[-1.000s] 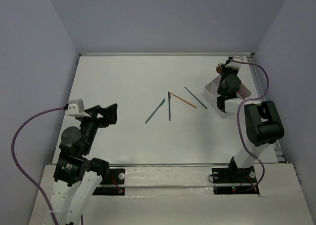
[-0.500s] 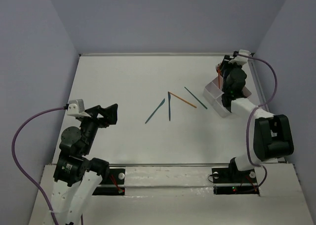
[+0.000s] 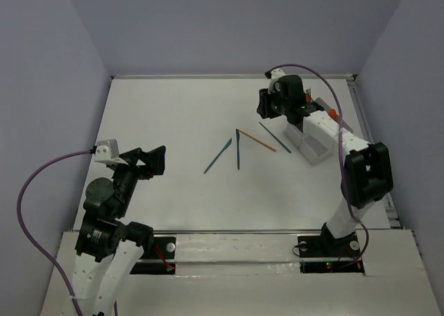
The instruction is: Sort the eating utensils into containers
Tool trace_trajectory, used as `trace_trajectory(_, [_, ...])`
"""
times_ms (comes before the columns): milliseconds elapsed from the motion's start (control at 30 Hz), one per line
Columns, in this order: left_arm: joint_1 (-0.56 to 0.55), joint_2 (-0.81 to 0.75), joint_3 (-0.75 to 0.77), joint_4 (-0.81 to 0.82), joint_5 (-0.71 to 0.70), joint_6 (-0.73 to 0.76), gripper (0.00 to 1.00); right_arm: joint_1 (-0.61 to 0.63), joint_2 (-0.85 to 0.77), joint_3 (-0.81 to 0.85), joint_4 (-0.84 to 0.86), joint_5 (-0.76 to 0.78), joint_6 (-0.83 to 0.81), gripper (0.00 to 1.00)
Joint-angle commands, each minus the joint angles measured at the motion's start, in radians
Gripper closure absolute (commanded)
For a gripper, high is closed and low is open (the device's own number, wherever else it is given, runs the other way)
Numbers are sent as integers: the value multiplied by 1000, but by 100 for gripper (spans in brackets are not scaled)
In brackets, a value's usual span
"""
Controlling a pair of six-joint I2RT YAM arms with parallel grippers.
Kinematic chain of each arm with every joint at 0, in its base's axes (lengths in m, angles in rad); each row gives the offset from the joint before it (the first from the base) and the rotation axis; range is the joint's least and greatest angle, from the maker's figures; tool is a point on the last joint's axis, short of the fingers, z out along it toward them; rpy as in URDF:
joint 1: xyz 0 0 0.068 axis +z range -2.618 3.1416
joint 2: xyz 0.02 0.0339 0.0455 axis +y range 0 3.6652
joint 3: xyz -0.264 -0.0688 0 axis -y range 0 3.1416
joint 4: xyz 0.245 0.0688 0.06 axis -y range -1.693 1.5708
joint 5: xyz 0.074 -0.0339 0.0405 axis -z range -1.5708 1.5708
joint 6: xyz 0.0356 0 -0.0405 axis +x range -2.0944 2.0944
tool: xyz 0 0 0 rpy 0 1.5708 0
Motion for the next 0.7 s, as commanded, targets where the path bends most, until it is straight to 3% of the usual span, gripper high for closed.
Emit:
trace_trajectory(0, [7,14,-7,60,16,15,1,42,147,143,-304,-70,-99,55])
trace_trajectory(667, [16,14,-9,63,23,16,1,128,576,540,-570,1,-237,51])
